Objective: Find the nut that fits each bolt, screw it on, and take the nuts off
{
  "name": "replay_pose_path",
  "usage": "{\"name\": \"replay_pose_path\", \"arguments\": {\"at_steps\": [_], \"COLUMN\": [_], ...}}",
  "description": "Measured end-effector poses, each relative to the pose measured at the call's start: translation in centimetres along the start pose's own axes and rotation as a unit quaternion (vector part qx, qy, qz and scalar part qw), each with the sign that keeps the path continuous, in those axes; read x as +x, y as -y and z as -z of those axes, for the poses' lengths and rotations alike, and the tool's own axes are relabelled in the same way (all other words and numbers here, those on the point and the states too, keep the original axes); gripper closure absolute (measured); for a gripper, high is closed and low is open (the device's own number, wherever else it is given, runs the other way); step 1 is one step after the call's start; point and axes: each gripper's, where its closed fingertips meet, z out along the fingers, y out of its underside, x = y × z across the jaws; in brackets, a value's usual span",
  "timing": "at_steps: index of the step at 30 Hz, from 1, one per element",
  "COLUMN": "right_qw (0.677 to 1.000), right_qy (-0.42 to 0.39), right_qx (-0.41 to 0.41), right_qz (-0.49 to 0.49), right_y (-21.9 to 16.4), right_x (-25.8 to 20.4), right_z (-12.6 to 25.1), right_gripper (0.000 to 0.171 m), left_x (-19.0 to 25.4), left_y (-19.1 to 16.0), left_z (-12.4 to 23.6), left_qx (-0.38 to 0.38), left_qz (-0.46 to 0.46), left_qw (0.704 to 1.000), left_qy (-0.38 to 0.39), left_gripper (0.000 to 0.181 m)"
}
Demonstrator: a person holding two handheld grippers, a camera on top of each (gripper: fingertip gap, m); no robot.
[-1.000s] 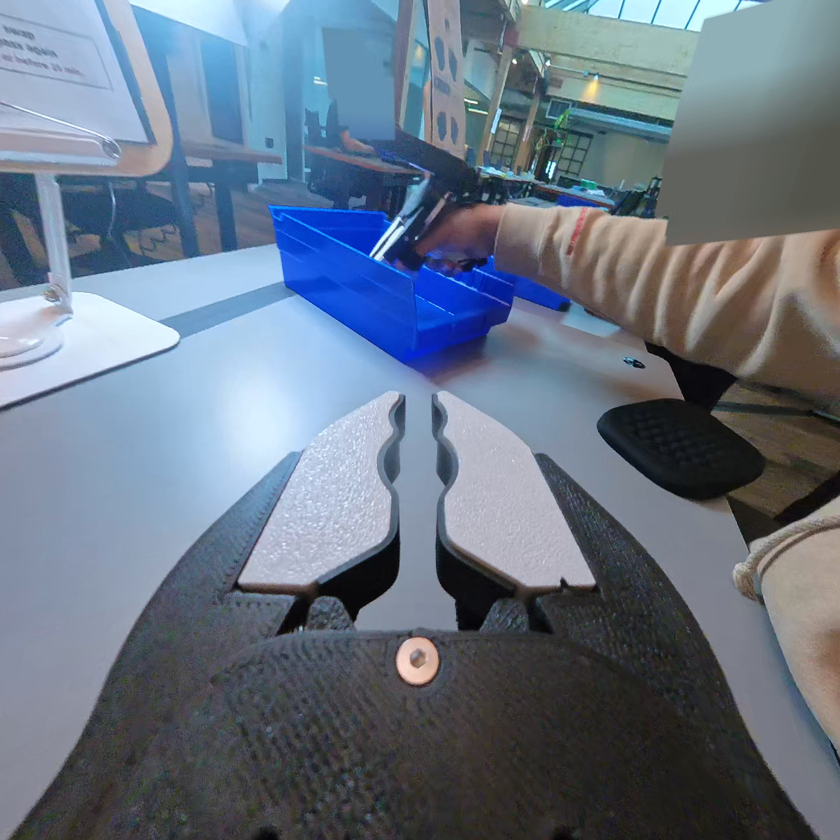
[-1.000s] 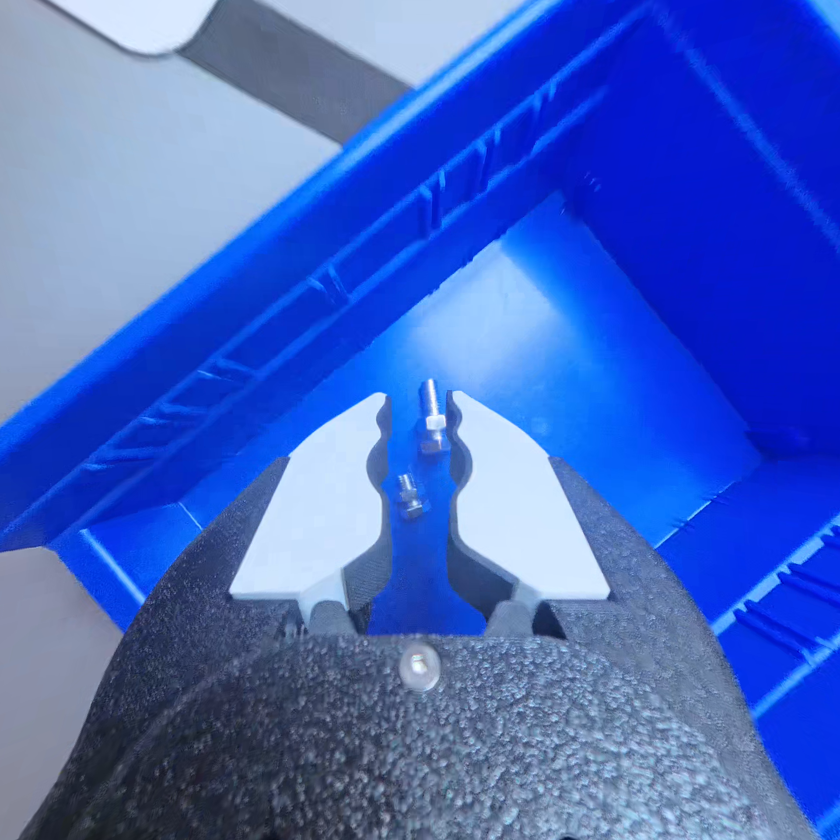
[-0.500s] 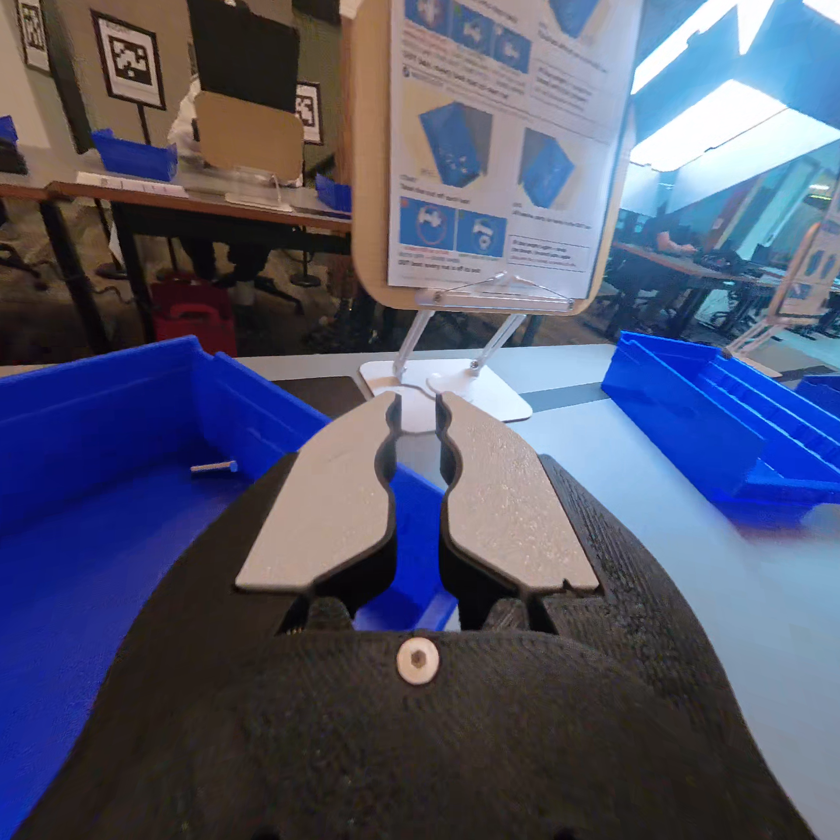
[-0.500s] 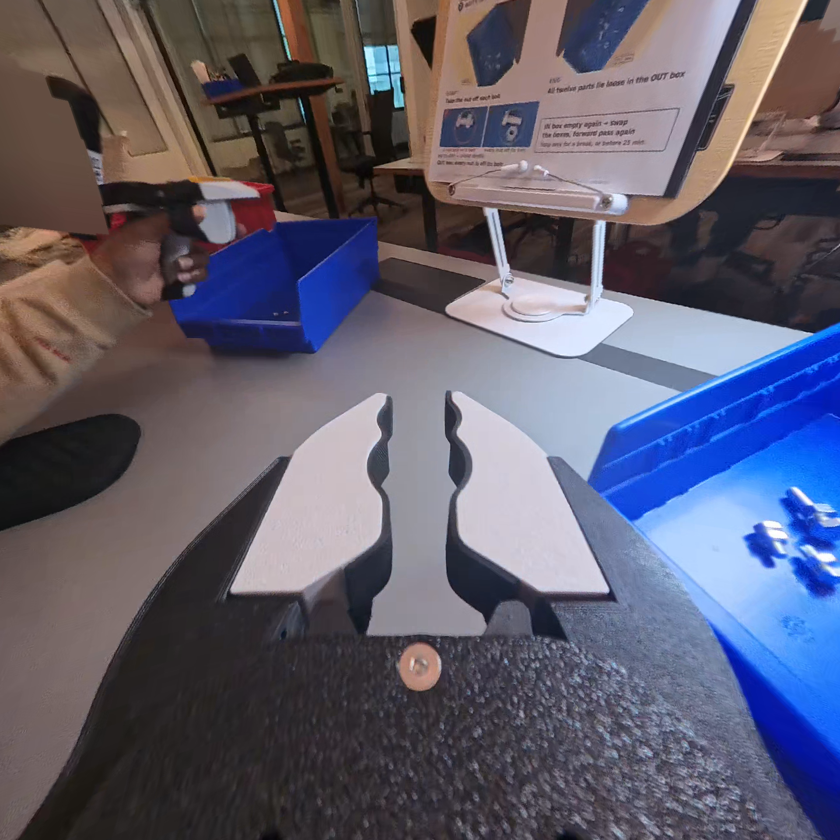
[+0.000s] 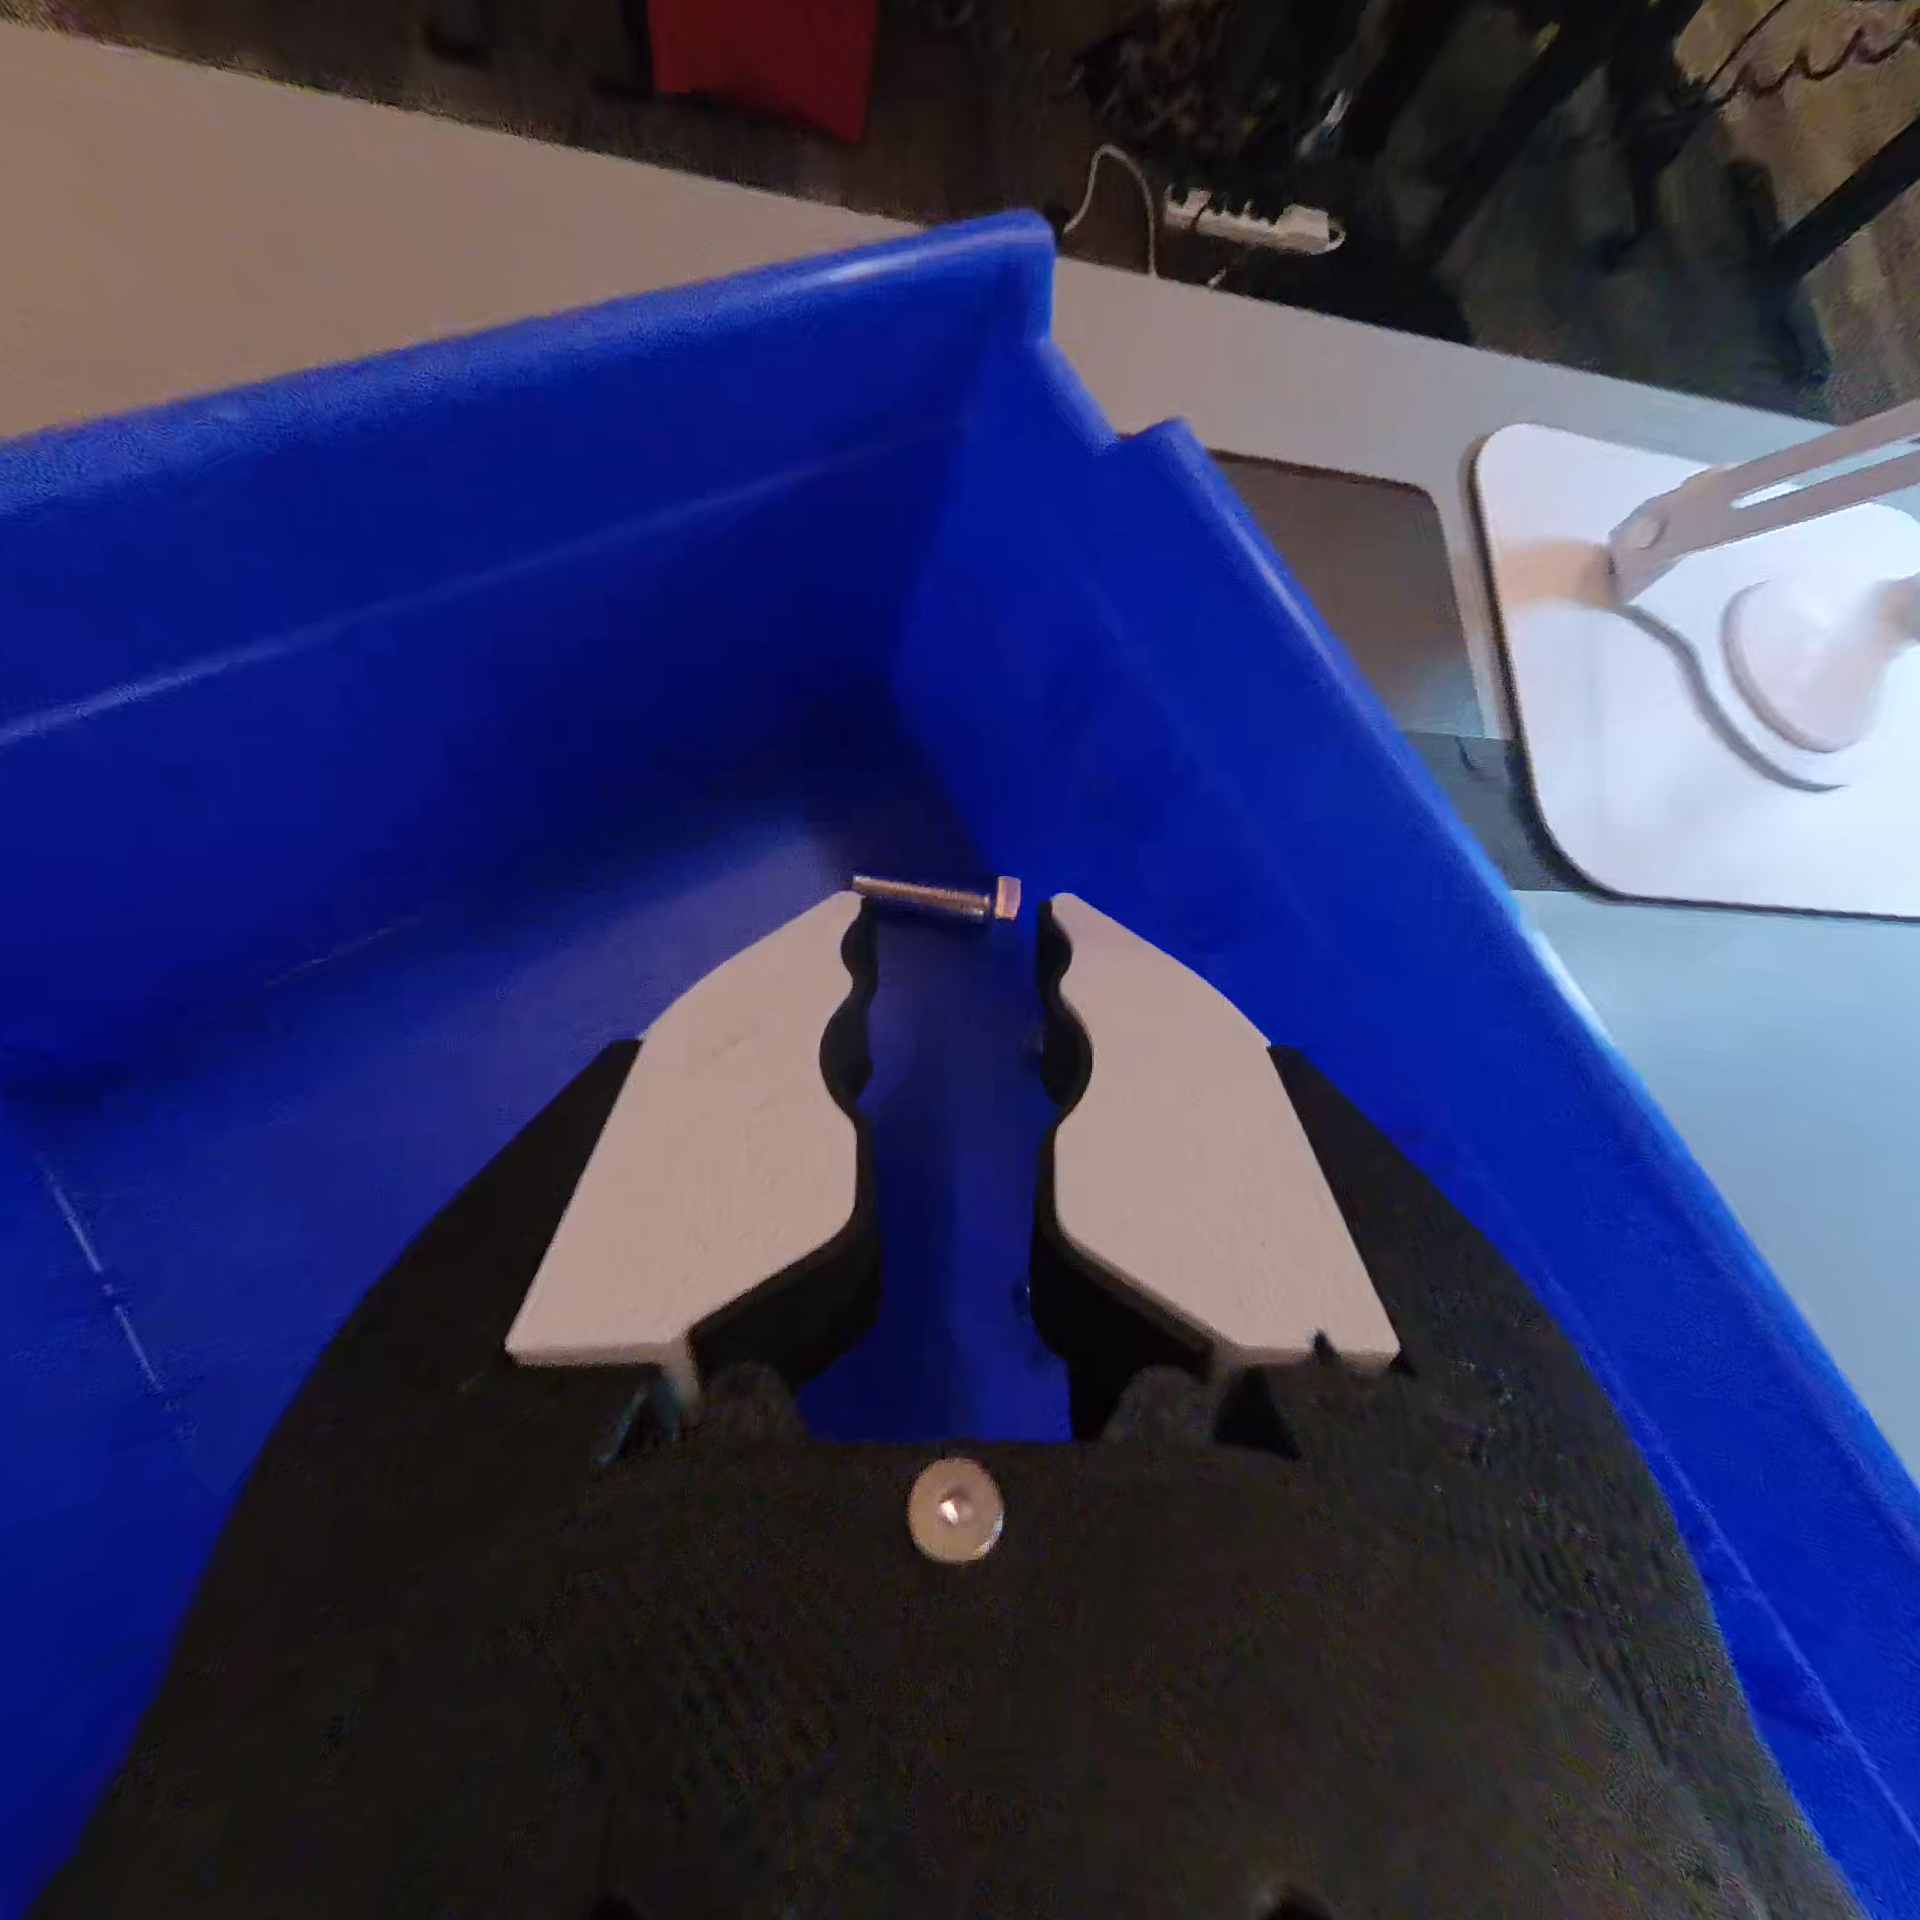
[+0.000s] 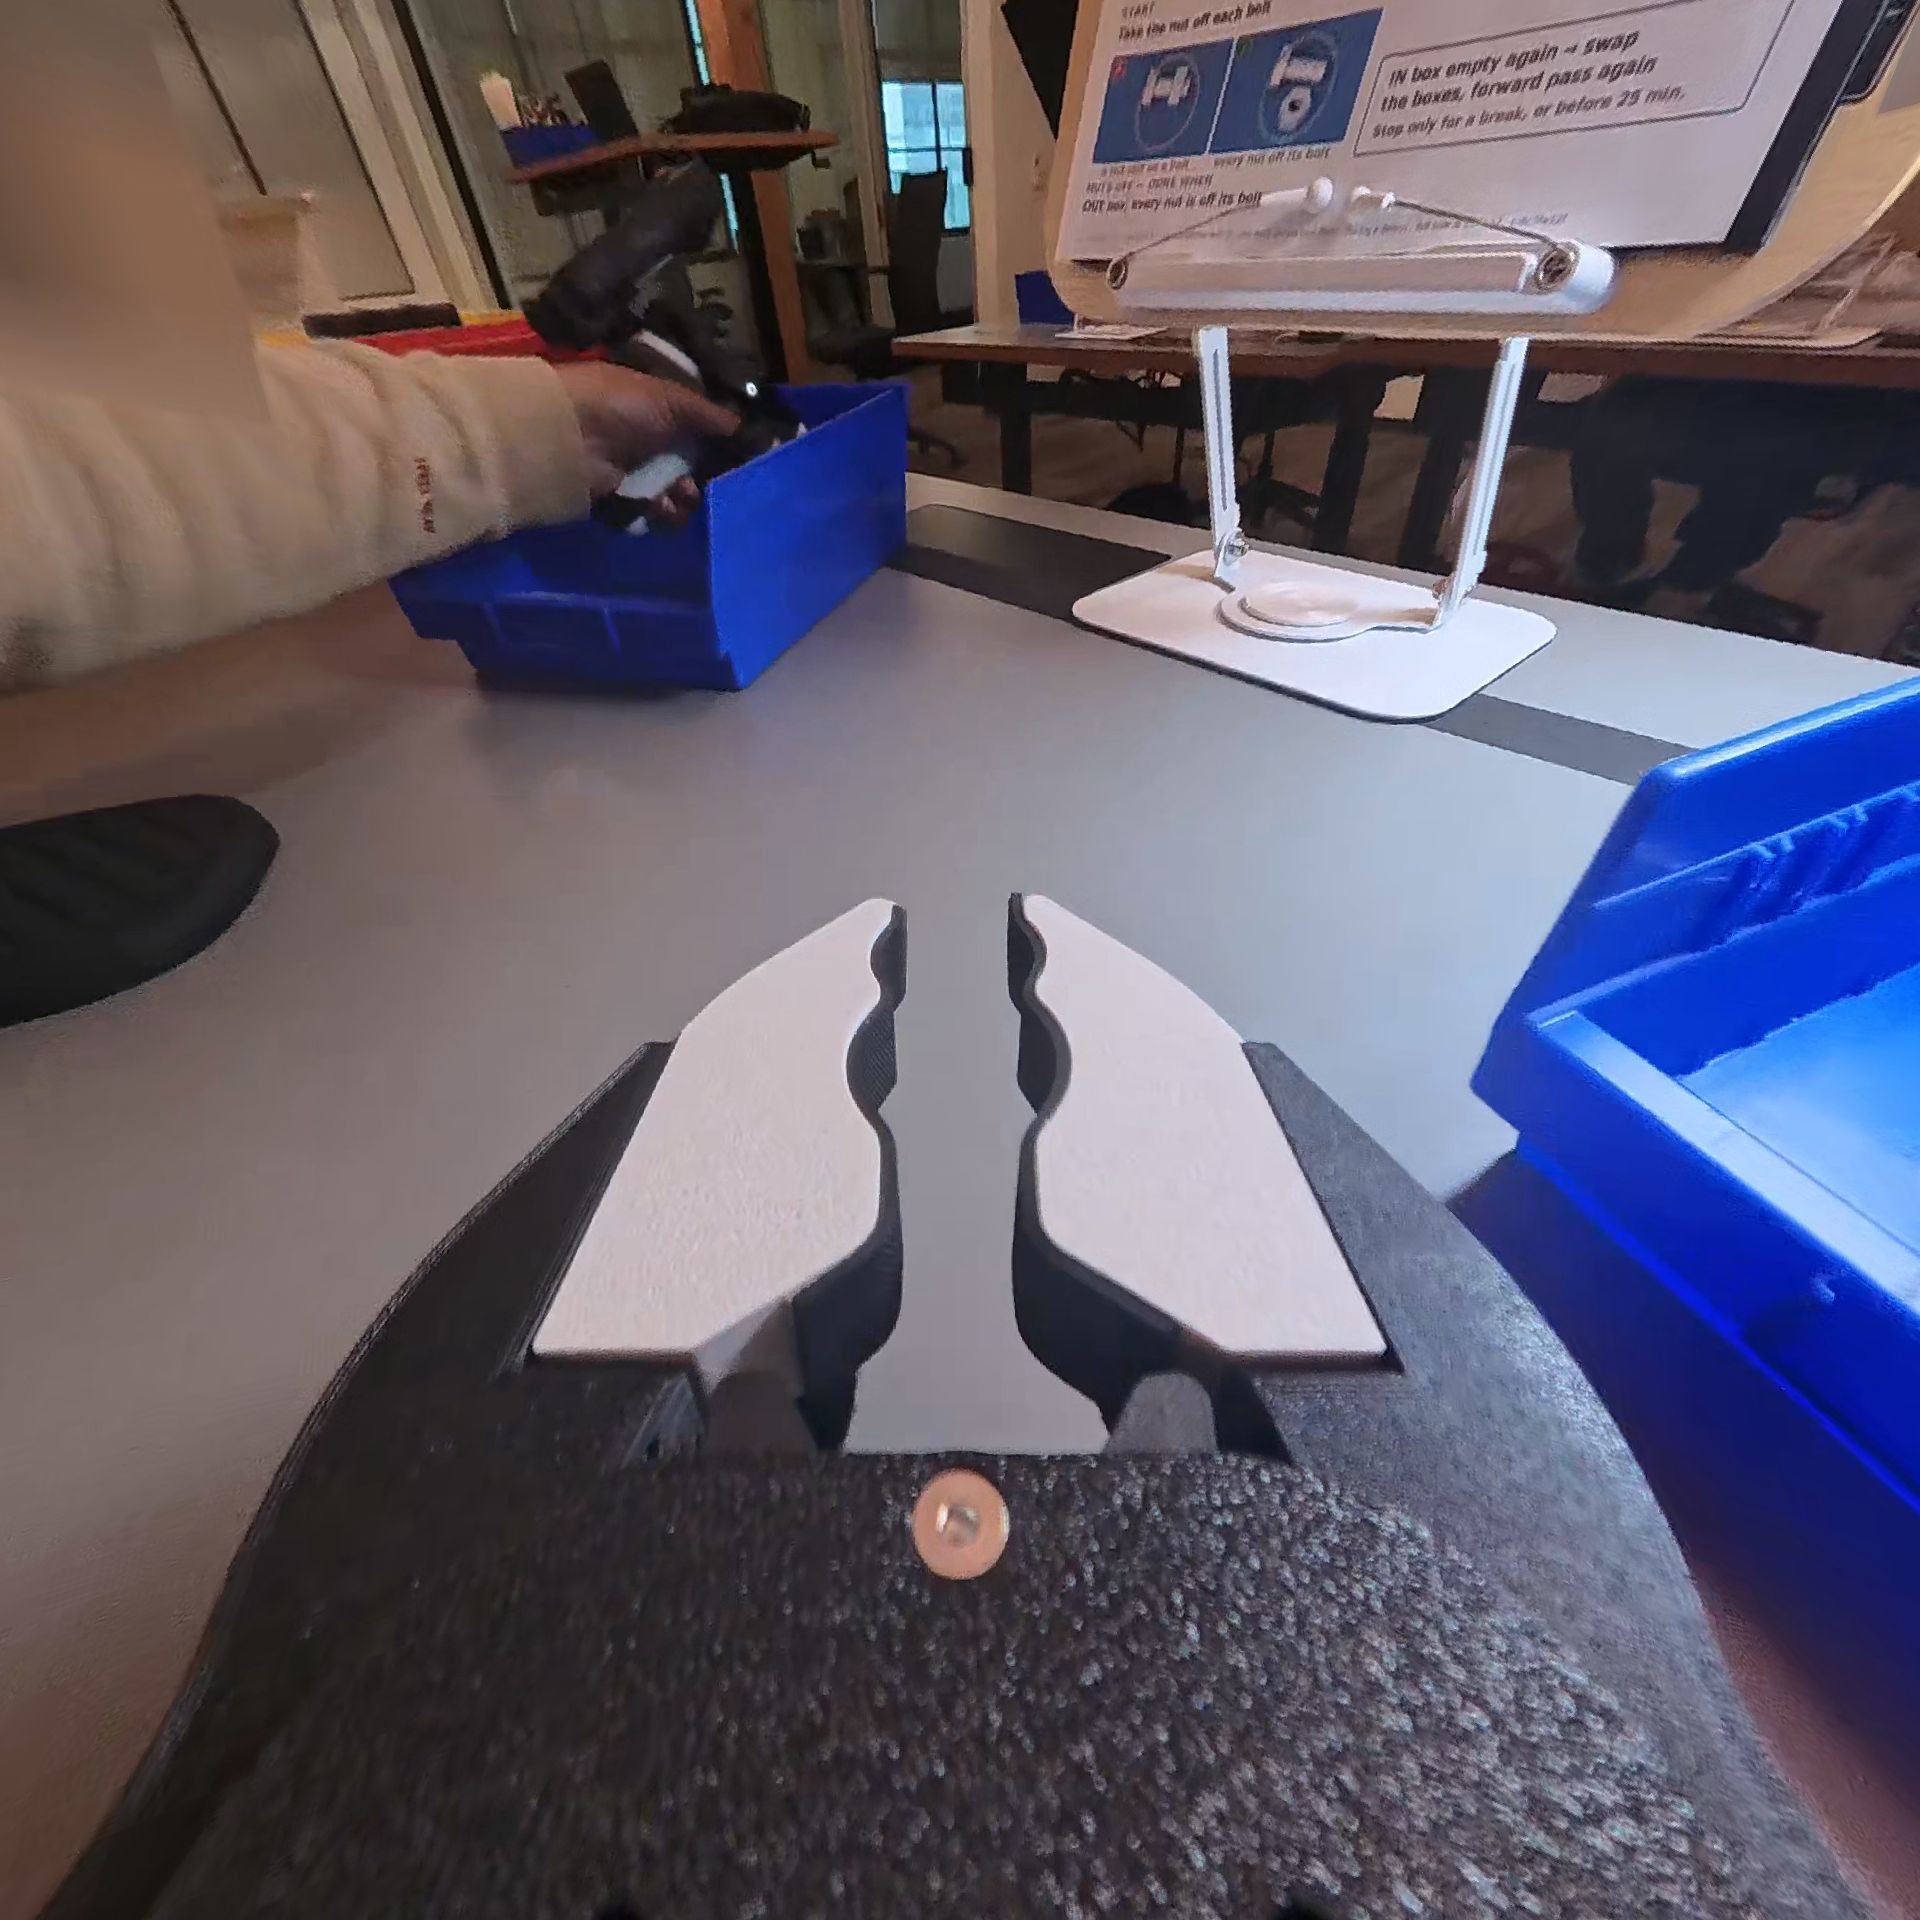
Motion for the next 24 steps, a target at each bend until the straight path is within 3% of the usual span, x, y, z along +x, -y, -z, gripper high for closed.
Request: {"name": "replay_pose_path", "arguments": {"at_steps": [9, 13, 15, 17, 24], "right_qw": [1.000, 1.000, 1.000, 1.000, 1.000], "right_qy": [0.017, 0.014, 0.014, 0.012, 0.010], "right_qx": [-0.009, -0.014, -0.015, -0.017, -0.022], "right_qz": [-0.019, -0.022, -0.023, -0.023, -0.018], "right_y": [-0.5, -0.7, -0.8, -0.9, -1.1], "right_x": [0.1, 0.3, 0.3, 0.4, 0.4], "right_z": [-0.6, -0.6, -0.7, -0.7, -0.7], "right_gripper": [0.153, 0.154, 0.154, 0.155, 0.157], "left_x": [0.1, -0.3, -0.4, -0.6, -0.5], "left_y": [-1.3, -2.1, -2.0, -2.0, -1.0], "left_z": [-3.0, -3.5, -3.7, -3.8, -1.7], "left_qx": [-0.042, -0.065, -0.067, -0.063, -0.006], "left_qz": [-0.008, -0.051, -0.075, -0.102, -0.155], "left_qw": [0.999, 0.996, 0.995, 0.993, 0.987], "left_qy": [-0.027, -0.016, -0.002, 0.015, 0.047], "left_gripper": [0.145, 0.145, 0.151, 0.170, 0.172]}}
